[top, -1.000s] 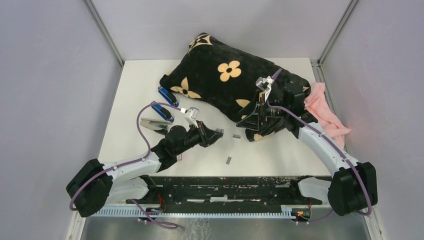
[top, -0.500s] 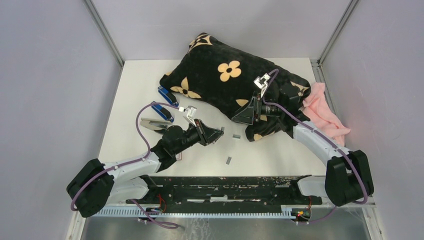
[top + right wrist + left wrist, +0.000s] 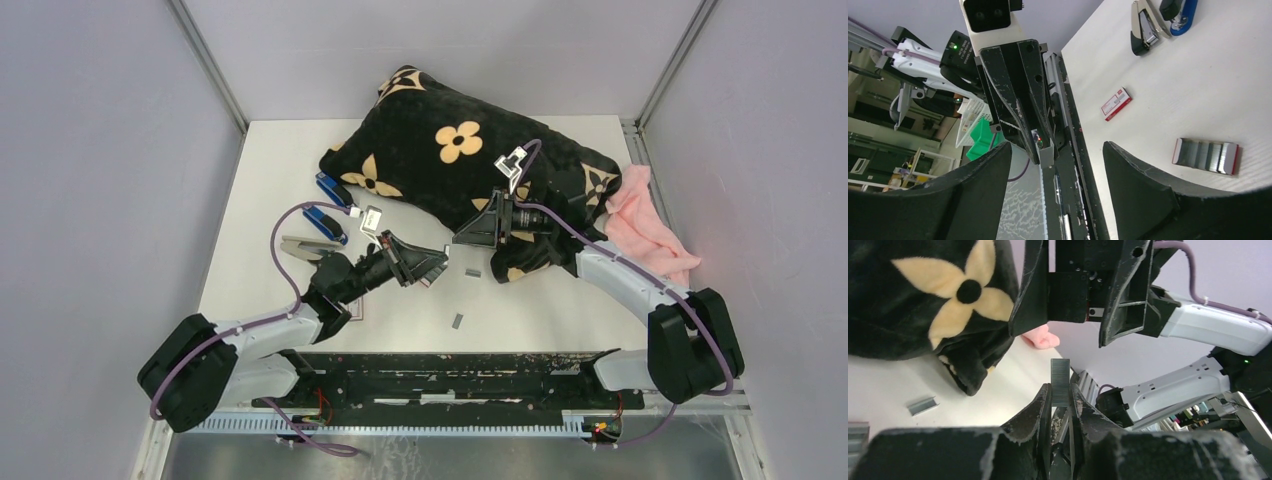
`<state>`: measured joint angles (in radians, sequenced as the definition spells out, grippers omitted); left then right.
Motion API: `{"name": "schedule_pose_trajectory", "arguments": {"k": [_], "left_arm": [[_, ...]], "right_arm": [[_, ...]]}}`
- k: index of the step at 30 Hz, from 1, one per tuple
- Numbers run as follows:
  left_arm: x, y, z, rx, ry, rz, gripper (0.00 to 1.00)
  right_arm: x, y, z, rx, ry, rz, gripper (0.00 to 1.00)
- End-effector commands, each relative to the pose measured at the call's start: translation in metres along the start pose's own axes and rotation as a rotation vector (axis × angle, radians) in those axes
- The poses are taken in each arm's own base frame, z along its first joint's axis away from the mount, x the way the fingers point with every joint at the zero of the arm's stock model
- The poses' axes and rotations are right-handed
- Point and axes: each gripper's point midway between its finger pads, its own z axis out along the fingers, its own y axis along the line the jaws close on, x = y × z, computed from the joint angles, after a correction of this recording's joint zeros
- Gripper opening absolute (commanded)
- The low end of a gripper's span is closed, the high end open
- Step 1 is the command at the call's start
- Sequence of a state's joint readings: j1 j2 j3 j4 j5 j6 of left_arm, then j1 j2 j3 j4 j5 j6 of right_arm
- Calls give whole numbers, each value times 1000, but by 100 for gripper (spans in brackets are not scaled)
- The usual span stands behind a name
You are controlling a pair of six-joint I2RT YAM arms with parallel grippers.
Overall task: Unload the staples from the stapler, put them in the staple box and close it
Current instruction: Pick up the staple from the center of the board.
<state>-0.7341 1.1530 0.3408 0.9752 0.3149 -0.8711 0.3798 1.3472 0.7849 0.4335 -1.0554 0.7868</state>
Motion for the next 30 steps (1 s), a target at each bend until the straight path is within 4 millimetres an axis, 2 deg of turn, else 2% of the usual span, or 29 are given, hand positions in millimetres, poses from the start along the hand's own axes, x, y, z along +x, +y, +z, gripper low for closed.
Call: {"name": "schedule_pose_trajectory", "arguments": {"k": [1,9,13,30], "left_arm": [[-14,-32,1,142,-38,19,18],[-16,-36,0,163,-41,22,18],[-16,-37,0,165,-45,20,18],[-18,-39,-2,178,-57,9,18]], "right_arm": [[-7,25,4,-89,-1,-47,72],[-1,46,8,-164,28,-86,58],[1,52,8,-190,41,-104,55],[7,63,9,-225,67,-132,38]]}}
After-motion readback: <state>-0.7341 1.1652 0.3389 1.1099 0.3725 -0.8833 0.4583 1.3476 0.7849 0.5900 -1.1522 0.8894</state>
